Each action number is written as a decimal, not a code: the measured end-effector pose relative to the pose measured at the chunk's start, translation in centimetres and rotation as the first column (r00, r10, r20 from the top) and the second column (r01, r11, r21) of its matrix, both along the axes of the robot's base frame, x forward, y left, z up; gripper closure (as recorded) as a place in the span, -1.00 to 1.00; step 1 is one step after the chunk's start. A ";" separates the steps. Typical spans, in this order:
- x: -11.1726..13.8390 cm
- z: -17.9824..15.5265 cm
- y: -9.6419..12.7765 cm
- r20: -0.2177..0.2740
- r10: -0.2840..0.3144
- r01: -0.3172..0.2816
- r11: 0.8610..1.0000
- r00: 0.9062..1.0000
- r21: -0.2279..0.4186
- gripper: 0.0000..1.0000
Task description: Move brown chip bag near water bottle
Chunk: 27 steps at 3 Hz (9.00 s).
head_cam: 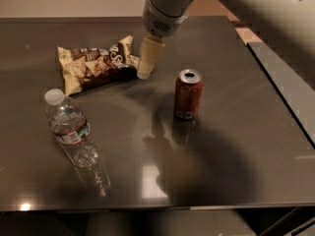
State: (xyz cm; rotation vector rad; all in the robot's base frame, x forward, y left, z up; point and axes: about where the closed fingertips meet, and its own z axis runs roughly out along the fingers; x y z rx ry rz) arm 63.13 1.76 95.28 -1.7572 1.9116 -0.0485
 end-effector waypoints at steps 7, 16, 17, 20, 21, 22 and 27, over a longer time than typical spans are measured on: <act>10.6 -6.3 8.1 -0.034 0.110 -0.112 0.991 0.993 -0.079 -1.00; 3.7 -5.8 14.7 -0.061 0.253 -0.257 0.964 0.966 -0.067 1.00; 1.1 -4.8 15.0 -0.064 0.267 -0.270 0.961 0.962 -0.057 1.00; -5.3 -4.5 16.4 -0.123 0.299 -0.303 0.953 0.946 -0.011 1.00; -7.2 -4.7 16.4 -0.147 0.294 -0.299 0.954 0.944 -0.013 1.00; -9.1 -4.6 16.0 -0.162 0.276 -0.282 0.959 0.947 -0.016 1.00; -11.8 -5.5 13.4 -0.210 0.206 -0.215 0.976 0.956 -0.022 -0.76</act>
Offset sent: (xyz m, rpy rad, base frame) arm 0.0631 0.0135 -0.0121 -0.0962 -0.0531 -0.0233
